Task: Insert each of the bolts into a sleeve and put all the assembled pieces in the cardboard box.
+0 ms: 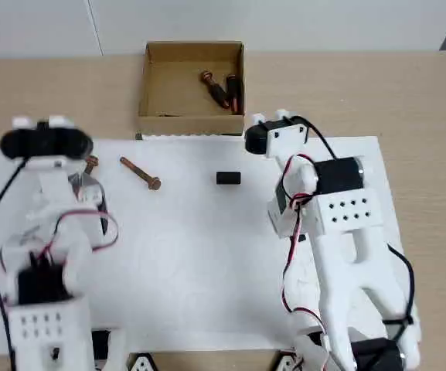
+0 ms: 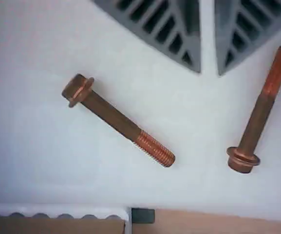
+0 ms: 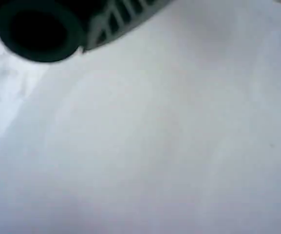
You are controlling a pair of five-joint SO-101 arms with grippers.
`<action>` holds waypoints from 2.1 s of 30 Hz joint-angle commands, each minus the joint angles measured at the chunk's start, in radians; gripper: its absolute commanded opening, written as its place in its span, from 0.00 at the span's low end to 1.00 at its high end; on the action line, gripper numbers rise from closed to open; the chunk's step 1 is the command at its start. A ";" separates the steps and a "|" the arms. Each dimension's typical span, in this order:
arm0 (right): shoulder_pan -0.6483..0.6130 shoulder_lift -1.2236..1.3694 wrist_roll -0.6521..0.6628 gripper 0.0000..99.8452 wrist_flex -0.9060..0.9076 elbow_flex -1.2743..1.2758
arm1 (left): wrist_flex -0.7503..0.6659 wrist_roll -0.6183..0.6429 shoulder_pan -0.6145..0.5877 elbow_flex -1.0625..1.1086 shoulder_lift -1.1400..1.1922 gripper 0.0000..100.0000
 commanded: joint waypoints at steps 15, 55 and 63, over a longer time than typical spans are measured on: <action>0.074 -0.036 -0.009 0.01 -0.015 0.072 | 0.315 -0.253 -0.127 -0.723 0.850 0.01; 0.073 -0.028 -0.011 0.01 -0.015 0.072 | 0.654 -0.499 -0.172 -1.672 1.861 0.13; 0.071 -0.033 -0.011 0.01 -0.015 0.072 | 0.658 -0.499 -0.175 -1.807 1.993 0.01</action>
